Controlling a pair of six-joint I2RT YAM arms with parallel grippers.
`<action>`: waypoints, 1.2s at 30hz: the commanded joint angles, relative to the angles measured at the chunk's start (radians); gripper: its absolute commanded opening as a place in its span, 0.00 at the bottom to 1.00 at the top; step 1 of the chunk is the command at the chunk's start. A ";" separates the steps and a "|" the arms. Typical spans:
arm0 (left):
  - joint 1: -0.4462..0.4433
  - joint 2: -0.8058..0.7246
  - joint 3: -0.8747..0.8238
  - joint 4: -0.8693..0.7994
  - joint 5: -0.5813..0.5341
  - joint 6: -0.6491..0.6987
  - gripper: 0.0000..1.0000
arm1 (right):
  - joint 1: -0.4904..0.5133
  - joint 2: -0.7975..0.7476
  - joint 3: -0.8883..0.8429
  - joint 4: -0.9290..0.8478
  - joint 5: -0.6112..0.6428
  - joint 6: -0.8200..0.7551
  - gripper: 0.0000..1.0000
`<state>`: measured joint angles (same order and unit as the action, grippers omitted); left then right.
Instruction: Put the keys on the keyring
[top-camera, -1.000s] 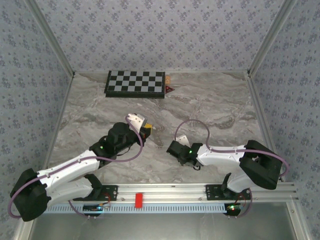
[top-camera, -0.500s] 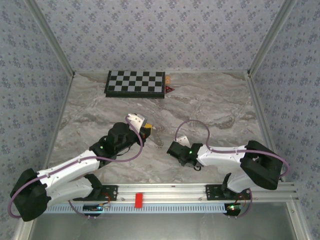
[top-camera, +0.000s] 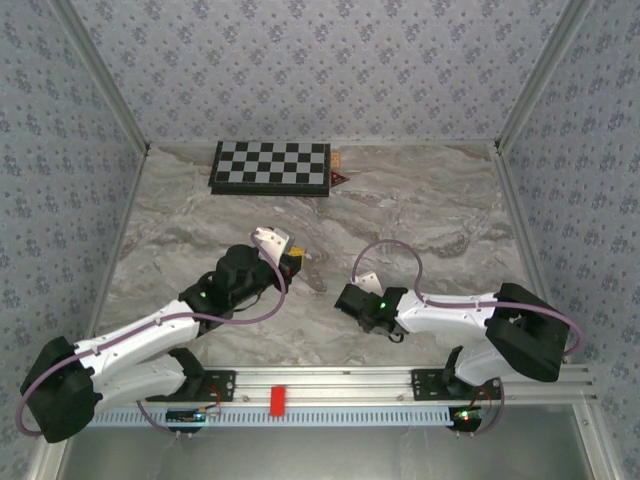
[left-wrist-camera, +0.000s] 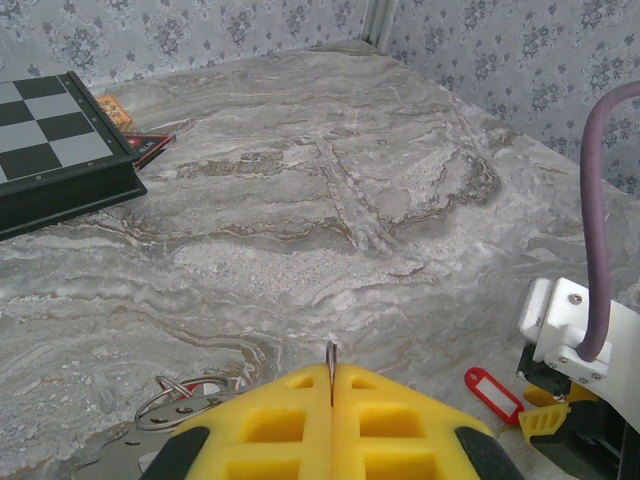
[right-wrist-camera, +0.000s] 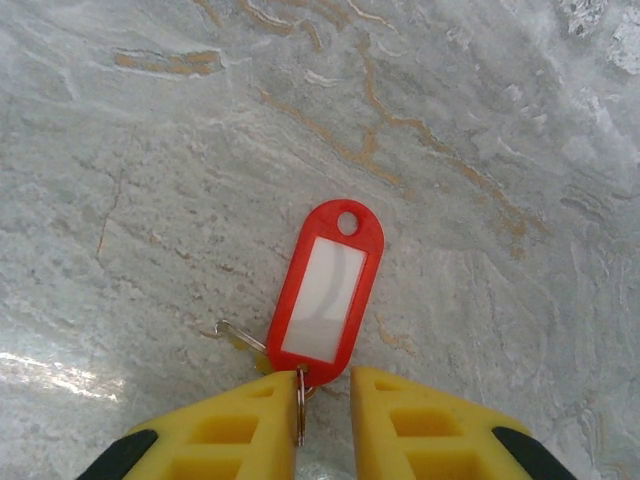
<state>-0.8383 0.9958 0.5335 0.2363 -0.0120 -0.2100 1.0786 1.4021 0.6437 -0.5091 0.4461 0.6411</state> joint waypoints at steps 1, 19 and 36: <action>-0.006 -0.005 0.006 0.047 0.011 -0.010 0.00 | 0.007 -0.011 -0.010 -0.037 -0.001 0.031 0.20; -0.006 -0.011 0.006 0.045 0.013 -0.009 0.00 | 0.008 -0.015 -0.014 -0.009 0.007 0.016 0.00; -0.008 -0.009 0.018 0.029 0.021 0.004 0.00 | -0.020 -0.306 -0.015 0.028 0.053 -0.168 0.00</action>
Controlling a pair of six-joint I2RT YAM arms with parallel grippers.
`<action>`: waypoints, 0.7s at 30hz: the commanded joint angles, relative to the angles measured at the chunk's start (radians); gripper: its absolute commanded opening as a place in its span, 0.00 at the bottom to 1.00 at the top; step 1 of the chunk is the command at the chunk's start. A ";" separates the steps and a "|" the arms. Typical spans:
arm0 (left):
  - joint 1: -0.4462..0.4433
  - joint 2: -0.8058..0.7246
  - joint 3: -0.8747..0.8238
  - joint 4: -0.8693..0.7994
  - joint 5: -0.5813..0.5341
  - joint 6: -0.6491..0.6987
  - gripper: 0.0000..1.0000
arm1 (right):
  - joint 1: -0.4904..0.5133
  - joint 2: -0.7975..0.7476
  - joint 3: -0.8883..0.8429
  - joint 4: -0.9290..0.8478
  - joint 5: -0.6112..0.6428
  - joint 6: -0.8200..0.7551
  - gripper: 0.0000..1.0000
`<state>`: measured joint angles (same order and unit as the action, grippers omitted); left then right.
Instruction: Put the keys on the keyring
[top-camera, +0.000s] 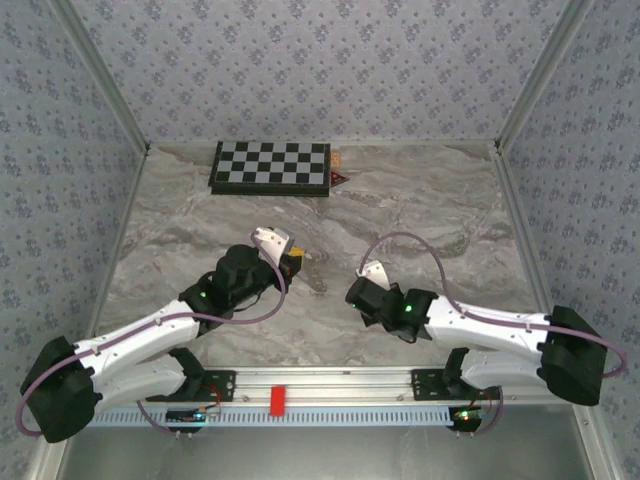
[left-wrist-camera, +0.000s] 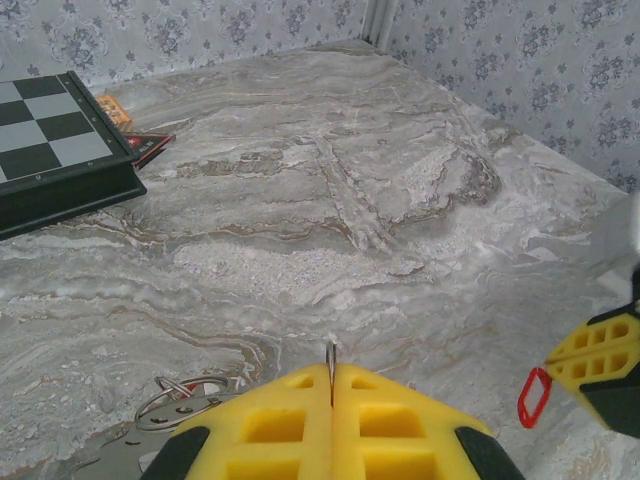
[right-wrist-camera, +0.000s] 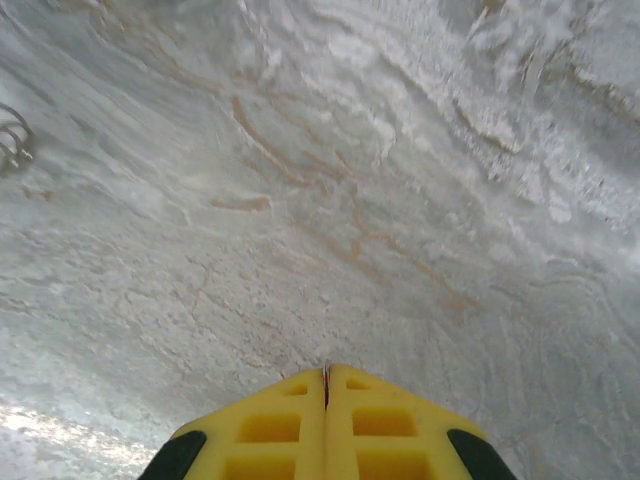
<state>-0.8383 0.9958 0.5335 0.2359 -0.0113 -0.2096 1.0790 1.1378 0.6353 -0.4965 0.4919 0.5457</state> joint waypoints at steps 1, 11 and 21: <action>-0.008 -0.009 0.018 0.029 0.019 0.006 0.00 | -0.032 -0.060 -0.007 0.023 -0.003 -0.088 0.00; -0.006 0.039 0.039 0.041 -0.007 0.038 0.00 | -0.151 -0.213 -0.010 0.122 -0.129 -0.238 0.00; -0.008 0.117 0.121 0.067 0.043 0.063 0.00 | -0.235 -0.314 -0.045 0.328 -0.249 -0.424 0.00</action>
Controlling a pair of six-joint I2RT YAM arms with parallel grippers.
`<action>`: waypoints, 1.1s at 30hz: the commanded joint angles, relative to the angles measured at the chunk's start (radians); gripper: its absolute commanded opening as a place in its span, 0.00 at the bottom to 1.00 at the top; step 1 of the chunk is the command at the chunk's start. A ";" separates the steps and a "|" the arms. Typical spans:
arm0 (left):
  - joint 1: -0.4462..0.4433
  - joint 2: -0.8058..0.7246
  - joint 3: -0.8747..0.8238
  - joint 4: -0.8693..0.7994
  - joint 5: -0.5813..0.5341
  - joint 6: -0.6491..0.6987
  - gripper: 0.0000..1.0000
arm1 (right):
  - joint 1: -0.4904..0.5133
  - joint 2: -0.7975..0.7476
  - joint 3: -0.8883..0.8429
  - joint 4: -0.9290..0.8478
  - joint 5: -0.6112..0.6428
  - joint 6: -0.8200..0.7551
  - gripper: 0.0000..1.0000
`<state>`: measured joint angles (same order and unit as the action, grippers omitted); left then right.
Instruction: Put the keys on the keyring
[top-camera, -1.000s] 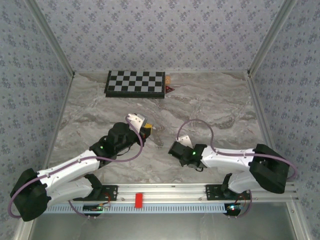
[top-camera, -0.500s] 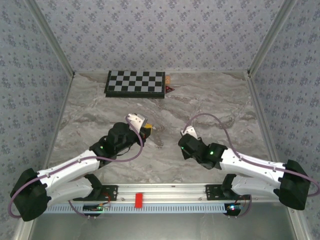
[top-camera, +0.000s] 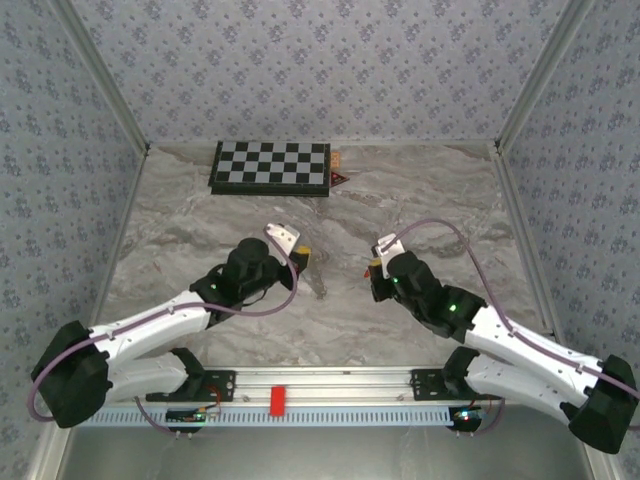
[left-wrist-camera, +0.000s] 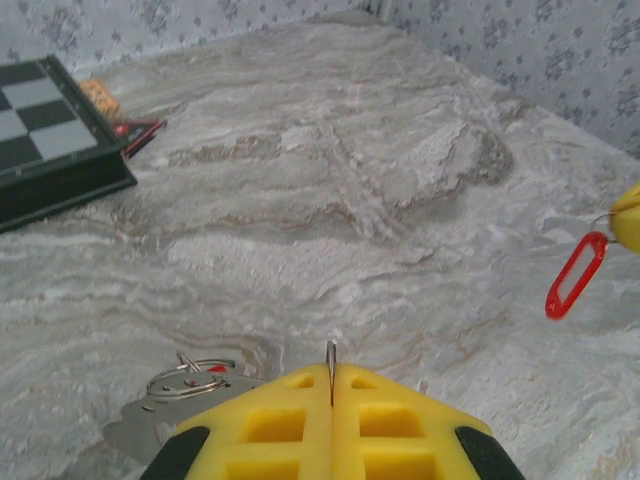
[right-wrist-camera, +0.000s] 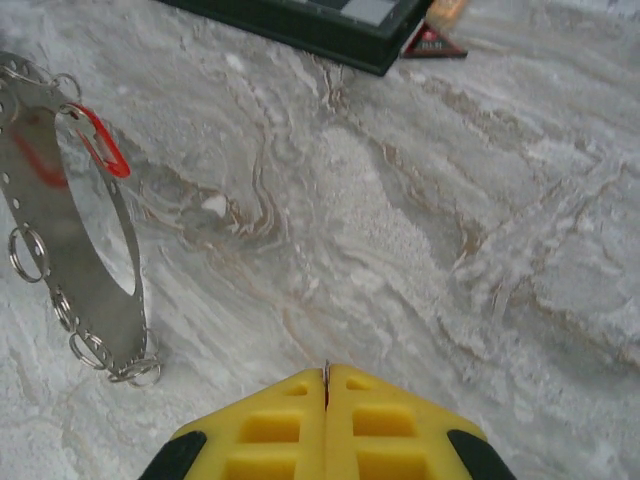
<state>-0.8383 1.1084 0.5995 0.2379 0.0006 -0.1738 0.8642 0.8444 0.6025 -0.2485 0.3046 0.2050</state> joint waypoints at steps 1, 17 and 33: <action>-0.007 0.012 0.057 0.082 0.033 0.032 0.00 | -0.033 -0.025 -0.016 0.098 -0.081 -0.100 0.00; -0.004 0.026 0.030 0.224 0.027 0.109 0.00 | -0.158 -0.059 -0.100 0.425 -0.262 -0.265 0.00; -0.041 -0.139 -0.050 0.193 0.093 0.132 0.00 | -0.220 -0.001 -0.127 0.602 -0.567 -0.308 0.00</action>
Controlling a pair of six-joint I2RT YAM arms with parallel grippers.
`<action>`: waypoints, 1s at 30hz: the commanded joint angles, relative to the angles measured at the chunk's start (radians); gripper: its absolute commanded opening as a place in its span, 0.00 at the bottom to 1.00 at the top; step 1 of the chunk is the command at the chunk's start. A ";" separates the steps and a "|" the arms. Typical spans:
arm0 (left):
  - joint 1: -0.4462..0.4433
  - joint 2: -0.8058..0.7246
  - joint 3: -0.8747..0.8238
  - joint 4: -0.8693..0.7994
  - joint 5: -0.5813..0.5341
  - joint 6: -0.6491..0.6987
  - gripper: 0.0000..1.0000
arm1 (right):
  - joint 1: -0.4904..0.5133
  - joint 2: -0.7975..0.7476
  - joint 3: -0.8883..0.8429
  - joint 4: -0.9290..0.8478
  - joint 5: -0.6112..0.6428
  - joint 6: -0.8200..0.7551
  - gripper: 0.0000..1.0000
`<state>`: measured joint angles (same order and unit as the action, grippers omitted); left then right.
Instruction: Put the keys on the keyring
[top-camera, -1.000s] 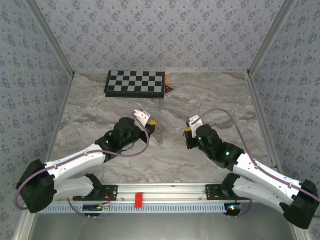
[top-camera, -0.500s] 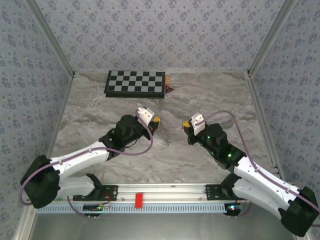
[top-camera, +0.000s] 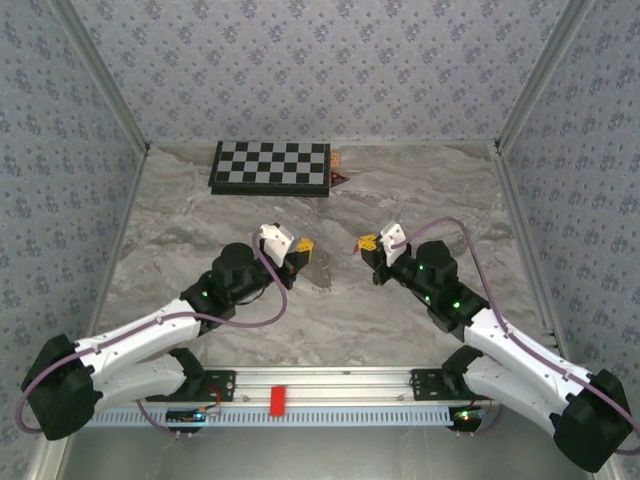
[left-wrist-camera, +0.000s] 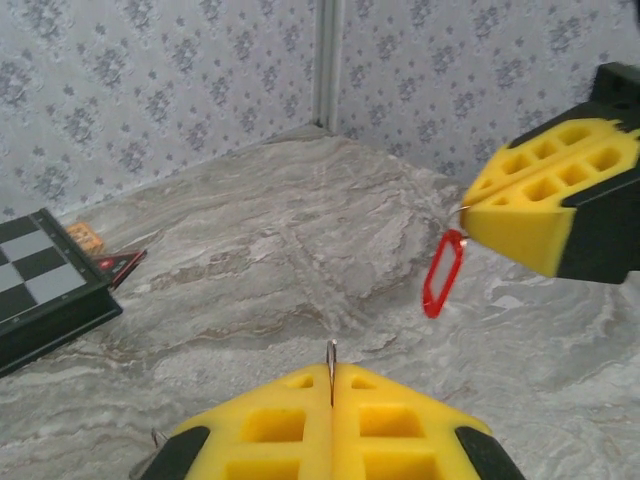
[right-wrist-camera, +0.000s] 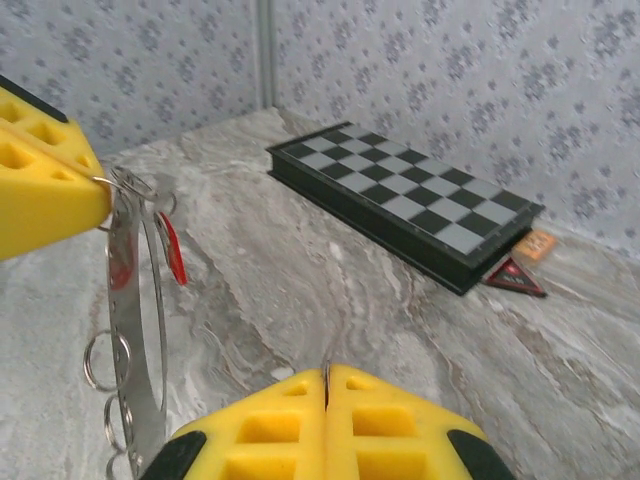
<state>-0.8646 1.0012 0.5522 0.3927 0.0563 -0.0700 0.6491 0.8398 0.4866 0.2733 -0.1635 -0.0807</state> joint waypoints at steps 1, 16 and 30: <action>-0.022 -0.040 -0.004 0.042 0.046 0.036 0.00 | -0.005 0.004 -0.011 0.087 -0.122 -0.023 0.00; -0.047 -0.060 -0.025 0.085 0.089 0.067 0.00 | 0.020 0.016 0.021 0.063 -0.251 -0.140 0.00; -0.047 -0.045 -0.011 0.056 0.123 0.068 0.00 | 0.046 0.047 0.040 0.076 -0.273 -0.180 0.00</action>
<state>-0.9054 0.9630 0.5159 0.4152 0.1482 -0.0154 0.6872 0.8825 0.4965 0.3264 -0.4118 -0.2302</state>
